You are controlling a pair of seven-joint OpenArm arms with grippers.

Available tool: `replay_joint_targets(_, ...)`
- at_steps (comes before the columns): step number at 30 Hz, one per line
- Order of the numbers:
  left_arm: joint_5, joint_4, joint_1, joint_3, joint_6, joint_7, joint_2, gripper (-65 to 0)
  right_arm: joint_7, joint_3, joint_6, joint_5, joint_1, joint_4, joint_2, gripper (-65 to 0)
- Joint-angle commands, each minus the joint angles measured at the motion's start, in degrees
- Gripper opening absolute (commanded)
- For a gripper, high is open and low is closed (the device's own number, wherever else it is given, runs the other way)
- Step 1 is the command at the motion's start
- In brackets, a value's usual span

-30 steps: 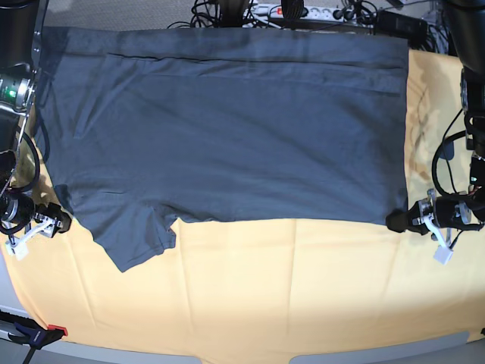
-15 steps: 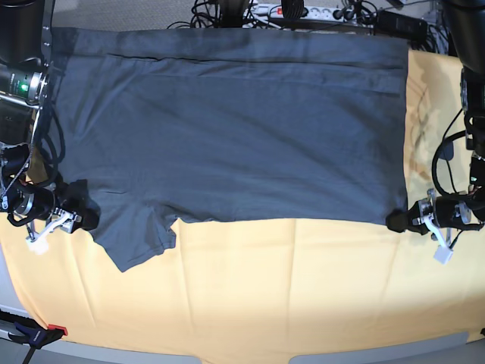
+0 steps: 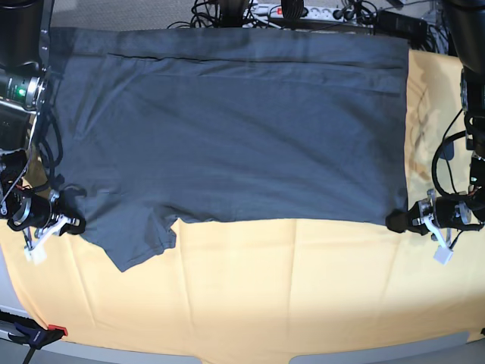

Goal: Fold the T-shirt properly
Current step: 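Lift the hem corners with both grippers and fold them over toward the collar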

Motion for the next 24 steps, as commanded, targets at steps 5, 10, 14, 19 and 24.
replay_joint_targets(5,-1.20,0.61,-1.79,-0.42,-0.49,-2.29,-1.07,-65.0,3.54,0.22,0.32,-1.95,3.45,0.76,1.07,-65.0)
replay_joint_targets(10,2.23,0.61,-2.14,-0.42,-0.49,-6.84,-1.07,-65.0,3.82,0.22,0.32,-2.16,4.09,0.76,1.09,-65.0)
replay_joint_targets(14,6.75,0.63,-2.43,-0.42,-0.49,-12.26,-1.05,-65.0,4.07,0.22,0.32,-2.21,4.52,0.76,1.07,-65.0)
replay_joint_targets(19,13.14,0.63,-3.10,-0.42,-0.49,-19.28,-0.46,-65.0,5.16,0.22,0.32,-3.65,6.25,0.76,1.09,-65.0)
replay_joint_targets(24,18.91,0.63,-5.09,-0.42,-0.49,-25.31,1.44,-65.0,5.33,0.22,0.32,-4.26,9.16,0.76,1.09,-65.0)
